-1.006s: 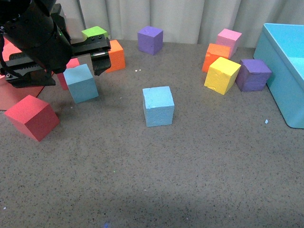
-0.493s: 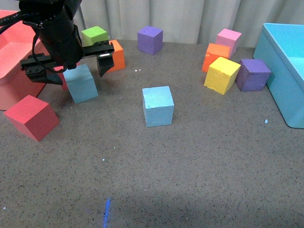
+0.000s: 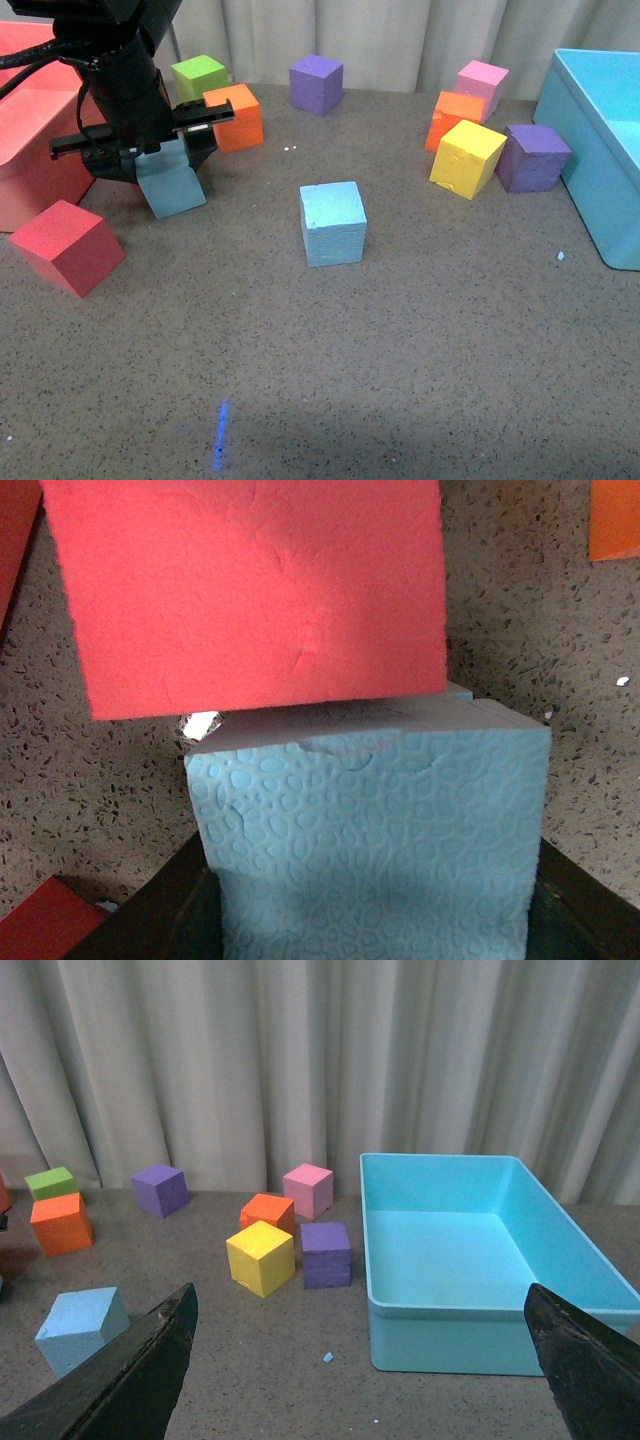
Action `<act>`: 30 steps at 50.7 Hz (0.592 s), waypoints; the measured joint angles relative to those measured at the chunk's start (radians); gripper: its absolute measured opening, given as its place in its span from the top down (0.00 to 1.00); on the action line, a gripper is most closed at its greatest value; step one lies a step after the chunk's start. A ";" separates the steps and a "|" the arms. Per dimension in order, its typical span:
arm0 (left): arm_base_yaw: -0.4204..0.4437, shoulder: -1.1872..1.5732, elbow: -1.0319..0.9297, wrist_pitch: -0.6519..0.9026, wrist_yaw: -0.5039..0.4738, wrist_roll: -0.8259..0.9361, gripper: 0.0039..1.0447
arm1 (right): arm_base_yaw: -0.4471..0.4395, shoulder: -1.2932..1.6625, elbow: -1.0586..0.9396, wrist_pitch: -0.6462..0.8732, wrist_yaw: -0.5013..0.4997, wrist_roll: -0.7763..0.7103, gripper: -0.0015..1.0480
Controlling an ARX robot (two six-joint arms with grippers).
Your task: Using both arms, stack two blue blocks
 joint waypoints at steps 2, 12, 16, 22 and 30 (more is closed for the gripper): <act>-0.003 -0.007 -0.011 0.008 -0.001 0.000 0.50 | 0.000 0.000 0.000 0.000 0.000 0.000 0.09; -0.036 -0.072 -0.085 0.017 0.012 -0.010 0.55 | 0.000 0.000 0.000 0.000 0.000 0.000 0.09; -0.066 -0.121 -0.121 0.030 0.010 -0.023 0.55 | 0.000 0.000 0.000 0.000 0.000 0.000 0.09; -0.121 -0.190 -0.149 0.038 -0.007 -0.040 0.55 | 0.000 0.000 0.000 0.000 0.000 0.000 0.09; -0.240 -0.241 -0.154 0.016 -0.021 -0.078 0.55 | 0.000 0.000 0.000 0.000 0.000 0.000 0.09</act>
